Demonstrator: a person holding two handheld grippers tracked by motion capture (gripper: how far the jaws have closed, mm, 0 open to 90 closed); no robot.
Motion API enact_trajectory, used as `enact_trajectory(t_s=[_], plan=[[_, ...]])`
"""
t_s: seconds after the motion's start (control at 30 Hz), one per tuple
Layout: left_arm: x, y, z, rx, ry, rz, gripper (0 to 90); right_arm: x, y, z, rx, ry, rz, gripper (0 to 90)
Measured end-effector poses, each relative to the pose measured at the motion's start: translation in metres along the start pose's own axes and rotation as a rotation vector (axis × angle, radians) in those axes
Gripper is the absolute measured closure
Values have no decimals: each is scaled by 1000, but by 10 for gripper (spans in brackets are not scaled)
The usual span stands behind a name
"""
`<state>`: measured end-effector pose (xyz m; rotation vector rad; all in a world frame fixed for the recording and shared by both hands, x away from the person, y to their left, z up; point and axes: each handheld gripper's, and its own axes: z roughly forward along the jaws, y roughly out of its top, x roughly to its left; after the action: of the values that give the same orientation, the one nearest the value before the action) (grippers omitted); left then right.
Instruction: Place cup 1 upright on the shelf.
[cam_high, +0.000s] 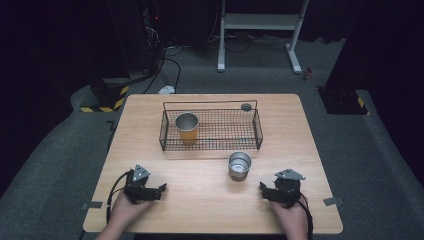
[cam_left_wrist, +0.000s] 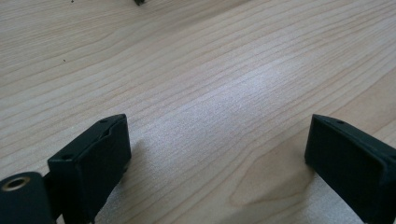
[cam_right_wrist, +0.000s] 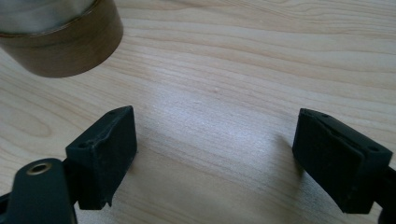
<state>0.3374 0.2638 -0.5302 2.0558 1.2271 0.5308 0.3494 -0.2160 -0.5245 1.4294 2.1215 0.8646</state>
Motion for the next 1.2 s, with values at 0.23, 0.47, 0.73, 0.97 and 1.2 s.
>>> enact_trajectory(t_s=[0.23, 0.47, 0.73, 0.97, 1.2], plan=[[0, 0, 0, 0, -3, -2, 73, -2, -1, -6, -49, 1, 14, 176], [0, 0, 0, 0, -3, -1, 72, 4, 0, -7, -50, 15, 0, 180], [0, 0, 0, 0, -3, -1, 72, 12, 2, -8, -44, 42, -12, 188], [0, 0, 0, -2, -1, -3, 76, 21, 5, -7, -43, 62, -32, 179], [0, 0, -1, 0, 1, -6, 89, 28, 9, -8, -67, 99, -55, 155]])
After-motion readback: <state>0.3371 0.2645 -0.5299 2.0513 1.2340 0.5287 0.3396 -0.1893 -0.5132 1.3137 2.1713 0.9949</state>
